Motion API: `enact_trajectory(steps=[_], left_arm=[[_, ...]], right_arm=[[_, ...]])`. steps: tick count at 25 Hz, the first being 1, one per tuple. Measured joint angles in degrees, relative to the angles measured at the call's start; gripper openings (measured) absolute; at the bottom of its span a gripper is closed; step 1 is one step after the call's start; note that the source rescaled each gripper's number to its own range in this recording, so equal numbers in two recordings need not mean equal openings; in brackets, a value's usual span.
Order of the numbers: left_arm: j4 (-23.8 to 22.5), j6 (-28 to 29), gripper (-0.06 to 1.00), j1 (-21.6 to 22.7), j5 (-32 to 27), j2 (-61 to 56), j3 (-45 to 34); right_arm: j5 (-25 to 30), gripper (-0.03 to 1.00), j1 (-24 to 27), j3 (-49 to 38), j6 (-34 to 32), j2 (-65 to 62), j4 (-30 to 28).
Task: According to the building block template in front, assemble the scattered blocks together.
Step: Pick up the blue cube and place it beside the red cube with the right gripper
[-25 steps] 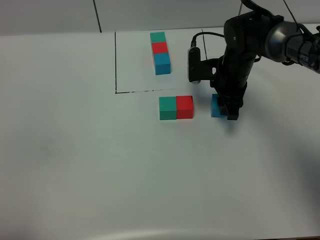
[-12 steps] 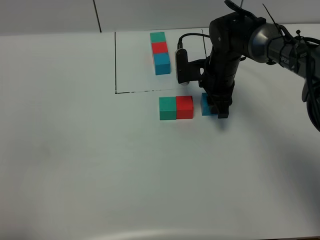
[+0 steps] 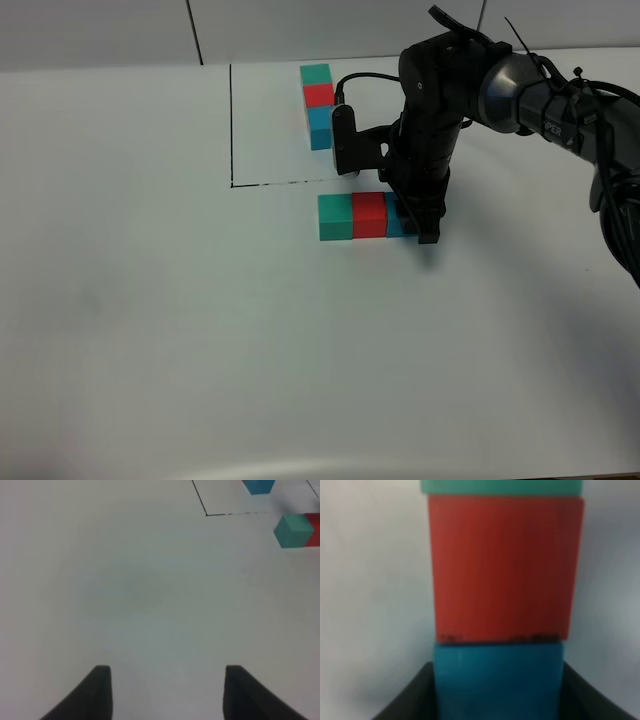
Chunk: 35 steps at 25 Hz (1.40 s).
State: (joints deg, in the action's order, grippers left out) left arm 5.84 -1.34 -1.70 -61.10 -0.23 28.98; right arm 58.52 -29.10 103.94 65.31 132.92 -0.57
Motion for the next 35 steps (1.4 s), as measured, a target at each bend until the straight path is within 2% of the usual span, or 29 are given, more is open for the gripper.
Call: enact_trajectory(steps=[24, 25, 26, 28, 31, 33, 35], left_arm=[[0.0, 0.0, 0.1, 0.0, 0.0, 0.0, 0.0], [0.0, 0.0, 0.1, 0.0, 0.0, 0.0, 0.0], [0.0, 0.0, 0.1, 0.0, 0.0, 0.0, 0.0], [0.0, 0.0, 0.1, 0.0, 0.0, 0.0, 0.0], [0.0, 0.0, 0.1, 0.0, 0.0, 0.0, 0.0], [0.0, 0.0, 0.1, 0.0, 0.0, 0.0, 0.0], [0.0, 0.0, 0.1, 0.0, 0.0, 0.0, 0.0]], right_arm=[[-0.15, 0.04, 0.0, 0.0, -0.19, 0.02, 1.08], [-0.23, 0.09, 0.0, 0.0, -0.43, 0.02, 1.69], [-0.4, 0.17, -0.07, -0.05, -0.62, 0.15, 2.52], [-0.34, 0.39, -0.41, -0.18, -1.71, 0.15, 2.77], [-0.52, 0.77, -0.48, -0.18, -6.18, -1.5, 0.57], [0.05, 0.92, -0.41, -0.23, -10.57, -3.24, -1.75], [0.66, 0.98, -0.41, -0.85, -15.04, -5.59, -4.14]])
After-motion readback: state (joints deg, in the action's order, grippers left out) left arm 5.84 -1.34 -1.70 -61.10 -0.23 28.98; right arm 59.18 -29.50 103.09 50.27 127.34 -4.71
